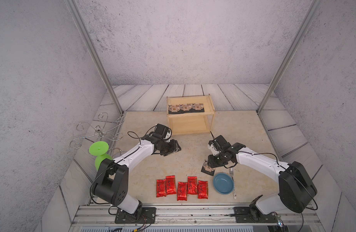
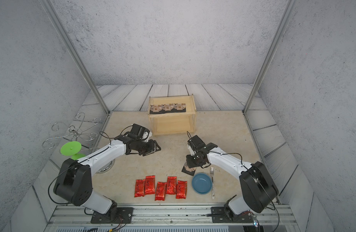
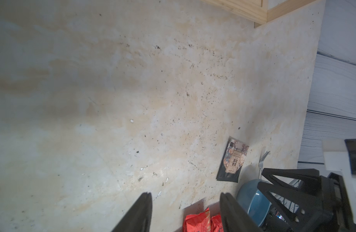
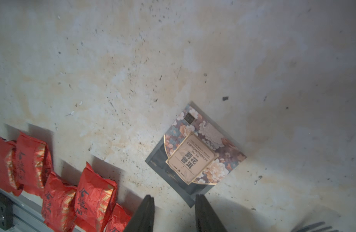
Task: Place the tea bags on the shelf by color
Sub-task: Move the tea bag to the center of the board.
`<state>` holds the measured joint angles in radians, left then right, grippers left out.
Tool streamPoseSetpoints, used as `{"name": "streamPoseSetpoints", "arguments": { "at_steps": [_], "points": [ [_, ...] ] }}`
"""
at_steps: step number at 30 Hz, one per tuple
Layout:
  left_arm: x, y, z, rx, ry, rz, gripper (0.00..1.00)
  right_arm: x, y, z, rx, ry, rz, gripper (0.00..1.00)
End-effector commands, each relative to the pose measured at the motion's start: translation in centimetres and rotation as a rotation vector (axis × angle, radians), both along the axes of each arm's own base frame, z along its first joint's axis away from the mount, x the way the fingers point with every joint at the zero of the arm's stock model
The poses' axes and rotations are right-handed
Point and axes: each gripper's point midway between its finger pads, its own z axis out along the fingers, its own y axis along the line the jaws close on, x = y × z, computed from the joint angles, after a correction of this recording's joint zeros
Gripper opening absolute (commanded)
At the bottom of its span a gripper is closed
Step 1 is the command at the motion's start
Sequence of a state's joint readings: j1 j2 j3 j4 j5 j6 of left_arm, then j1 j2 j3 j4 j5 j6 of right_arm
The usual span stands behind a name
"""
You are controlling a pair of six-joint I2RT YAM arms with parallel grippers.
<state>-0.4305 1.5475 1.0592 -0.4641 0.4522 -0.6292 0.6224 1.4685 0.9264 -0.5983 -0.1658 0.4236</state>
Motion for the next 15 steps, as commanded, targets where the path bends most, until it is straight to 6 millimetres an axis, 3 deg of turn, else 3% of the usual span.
{"name": "streamPoseSetpoints", "arguments": {
  "at_steps": [1,5,15],
  "points": [
    [-0.1,-0.2,-0.4,-0.004,0.008,-0.007,0.61,-0.4,0.0,-1.4,-0.005,0.022,-0.010,0.39],
    [-0.2,-0.3,-0.5,-0.009,0.013,-0.011,0.66,-0.8,0.0,-2.8,-0.006,0.046,-0.011,0.39],
    [-0.5,-0.6,-0.8,-0.026,0.035,-0.021,0.67,0.3,0.2,-4.5,-0.048,0.057,-0.031,0.39]
  ]
}}
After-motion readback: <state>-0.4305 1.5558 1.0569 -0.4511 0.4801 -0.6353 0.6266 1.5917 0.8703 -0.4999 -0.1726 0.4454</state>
